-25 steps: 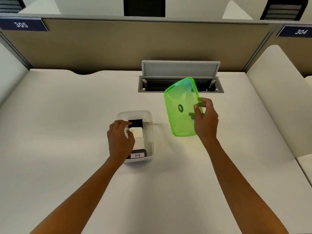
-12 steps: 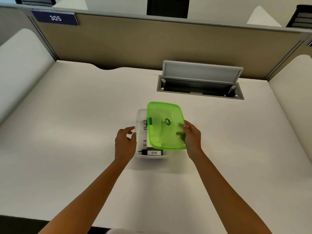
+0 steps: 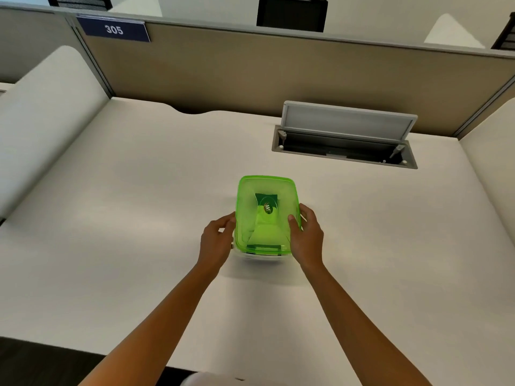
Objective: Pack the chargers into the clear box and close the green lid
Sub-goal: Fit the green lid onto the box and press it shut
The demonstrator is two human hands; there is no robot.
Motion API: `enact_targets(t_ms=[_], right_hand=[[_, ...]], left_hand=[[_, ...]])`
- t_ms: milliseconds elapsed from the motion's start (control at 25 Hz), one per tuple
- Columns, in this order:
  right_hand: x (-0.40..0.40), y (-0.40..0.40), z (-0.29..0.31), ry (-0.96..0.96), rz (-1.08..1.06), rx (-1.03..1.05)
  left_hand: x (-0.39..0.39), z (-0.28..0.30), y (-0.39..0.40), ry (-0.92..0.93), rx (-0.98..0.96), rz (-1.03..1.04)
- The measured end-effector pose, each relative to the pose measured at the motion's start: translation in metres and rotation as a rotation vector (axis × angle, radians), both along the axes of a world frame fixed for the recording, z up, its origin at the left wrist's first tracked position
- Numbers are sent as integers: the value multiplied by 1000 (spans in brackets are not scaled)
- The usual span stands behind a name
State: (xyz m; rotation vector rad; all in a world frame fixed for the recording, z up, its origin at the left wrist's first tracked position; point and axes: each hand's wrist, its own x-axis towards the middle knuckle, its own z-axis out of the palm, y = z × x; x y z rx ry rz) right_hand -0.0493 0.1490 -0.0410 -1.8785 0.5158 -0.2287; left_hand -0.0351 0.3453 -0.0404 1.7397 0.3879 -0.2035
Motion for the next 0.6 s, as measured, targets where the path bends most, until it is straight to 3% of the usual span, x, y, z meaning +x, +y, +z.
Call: enact_targets(t_ms=[200,440,600], right_hand=[[-6,13,3,37,-17,4],[-8,7,4,50,7,50],[-9,7,3,31,5,56]], left_hand=[[-10,-7,18,154,-167,-117],[-13,-9,29,327,-458,-78],[-9,-6,32,398,-541,-107]])
